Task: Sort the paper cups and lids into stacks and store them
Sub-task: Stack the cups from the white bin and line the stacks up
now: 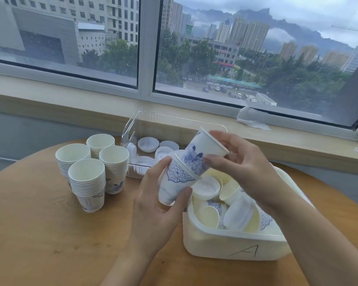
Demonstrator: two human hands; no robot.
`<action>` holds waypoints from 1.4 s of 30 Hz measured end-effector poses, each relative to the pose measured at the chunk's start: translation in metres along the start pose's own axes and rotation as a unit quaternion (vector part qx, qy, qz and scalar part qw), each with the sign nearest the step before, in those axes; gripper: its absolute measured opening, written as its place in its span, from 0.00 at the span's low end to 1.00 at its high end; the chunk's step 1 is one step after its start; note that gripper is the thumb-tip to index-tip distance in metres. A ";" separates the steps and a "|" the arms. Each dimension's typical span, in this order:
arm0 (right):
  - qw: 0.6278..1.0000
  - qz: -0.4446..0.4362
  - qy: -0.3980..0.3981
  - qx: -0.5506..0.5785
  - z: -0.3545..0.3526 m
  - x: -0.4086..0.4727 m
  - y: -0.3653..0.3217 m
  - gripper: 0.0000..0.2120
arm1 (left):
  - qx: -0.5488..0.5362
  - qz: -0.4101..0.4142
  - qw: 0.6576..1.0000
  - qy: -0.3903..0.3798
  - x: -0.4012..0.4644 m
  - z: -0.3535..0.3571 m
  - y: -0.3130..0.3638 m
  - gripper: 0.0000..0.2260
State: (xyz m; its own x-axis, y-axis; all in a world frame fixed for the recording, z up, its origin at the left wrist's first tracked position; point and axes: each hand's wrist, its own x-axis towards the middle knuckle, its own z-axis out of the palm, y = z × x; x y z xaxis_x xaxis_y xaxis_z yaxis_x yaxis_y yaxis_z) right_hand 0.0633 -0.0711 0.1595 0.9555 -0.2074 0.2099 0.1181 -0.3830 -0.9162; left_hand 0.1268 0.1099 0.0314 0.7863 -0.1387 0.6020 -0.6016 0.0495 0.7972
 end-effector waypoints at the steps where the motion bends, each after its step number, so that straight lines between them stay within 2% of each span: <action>1: 1.000 0.001 -0.007 -0.012 0.002 -0.001 0.001 0.27 | 0.000 0.002 1.000 -0.002 0.000 0.000 0.000 0.29; 5: 0.995 -0.011 -0.026 -0.100 0.006 -0.005 0.007 0.29 | 0.002 0.012 1.000 -0.006 -0.001 0.001 0.001 0.30; 12: 0.986 -0.020 -0.057 -0.154 0.005 -0.010 0.005 0.26 | 0.017 0.035 0.999 -0.009 0.001 0.002 0.000 0.29; 15: 0.975 -0.017 -0.089 -0.205 0.004 -0.012 0.006 0.31 | 0.013 0.047 0.999 -0.011 0.000 0.003 0.000 0.28; 19: 0.965 -0.029 -0.074 -0.248 -0.009 -0.018 0.004 0.36 | 0.025 0.057 0.998 -0.004 0.000 0.004 -0.002 0.28; 24: 0.961 -0.023 -0.094 -0.260 -0.045 -0.042 0.008 0.30 | 0.001 0.040 0.999 -0.004 -0.002 0.005 -0.004 0.27; 29: 0.965 0.007 -0.114 -0.235 -0.074 -0.068 0.022 0.34 | -0.022 0.039 0.999 -0.021 -0.003 0.008 0.001 0.27; 34: 0.966 0.023 -0.095 -0.239 -0.081 -0.079 0.029 0.31 | -0.037 0.059 0.997 -0.037 -0.009 0.015 0.008 0.27; 40: 0.949 0.042 -0.090 -0.299 -0.089 -0.084 0.036 0.27 | -0.053 0.060 0.996 -0.044 -0.009 0.016 0.011 0.28; 42: 0.952 0.032 -0.062 -0.299 -0.091 -0.085 0.038 0.24 | -0.057 0.061 0.995 -0.047 -0.011 0.016 0.013 0.27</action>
State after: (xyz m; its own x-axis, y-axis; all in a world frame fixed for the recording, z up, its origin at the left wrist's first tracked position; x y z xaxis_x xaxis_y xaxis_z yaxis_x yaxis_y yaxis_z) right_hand -0.0377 -0.1500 0.1376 0.9844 -0.1542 0.0852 -0.0806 -0.8243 -0.5605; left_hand 0.1085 0.0958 0.0345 0.6887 -0.2164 0.6920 -0.6675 0.1835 0.7217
